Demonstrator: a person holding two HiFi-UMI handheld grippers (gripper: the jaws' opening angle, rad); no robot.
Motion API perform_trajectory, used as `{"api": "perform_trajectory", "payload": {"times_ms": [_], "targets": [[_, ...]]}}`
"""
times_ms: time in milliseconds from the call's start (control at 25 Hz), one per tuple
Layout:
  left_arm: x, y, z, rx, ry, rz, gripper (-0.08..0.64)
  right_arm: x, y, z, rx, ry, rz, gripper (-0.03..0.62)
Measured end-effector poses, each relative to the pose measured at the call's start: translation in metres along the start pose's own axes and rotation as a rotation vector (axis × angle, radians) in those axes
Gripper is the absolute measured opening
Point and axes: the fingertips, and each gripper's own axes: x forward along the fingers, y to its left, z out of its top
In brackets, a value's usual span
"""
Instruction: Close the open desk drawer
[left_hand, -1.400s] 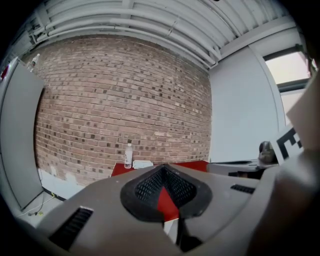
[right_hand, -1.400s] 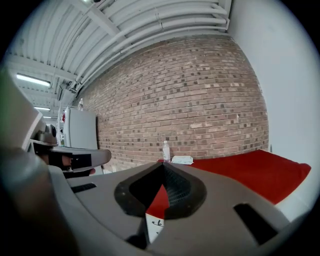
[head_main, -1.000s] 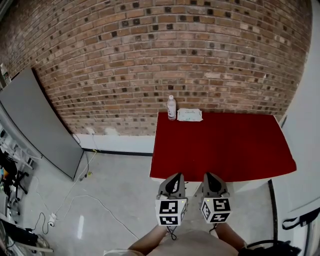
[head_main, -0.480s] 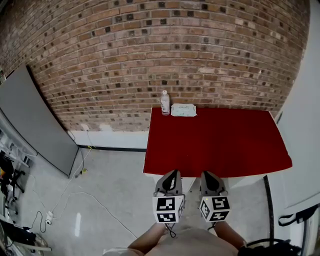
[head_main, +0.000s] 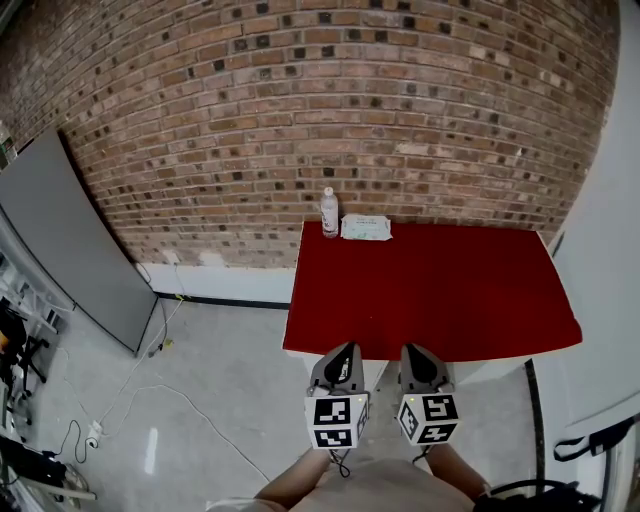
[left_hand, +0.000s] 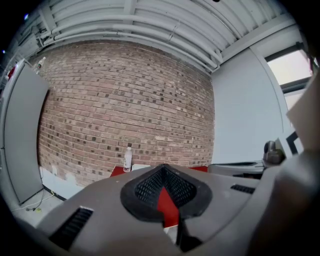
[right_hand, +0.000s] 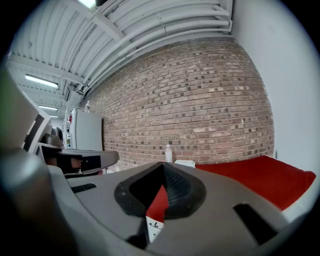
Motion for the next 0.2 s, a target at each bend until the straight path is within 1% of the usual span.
{"api": "perform_trajectory", "payload": {"times_ms": [200], "targets": [[-0.0031,-0.003,0.004,0.004,-0.001,-0.003,0.008,-0.004,-0.0009,0.003,0.003,0.0,-0.001,-0.002]]}}
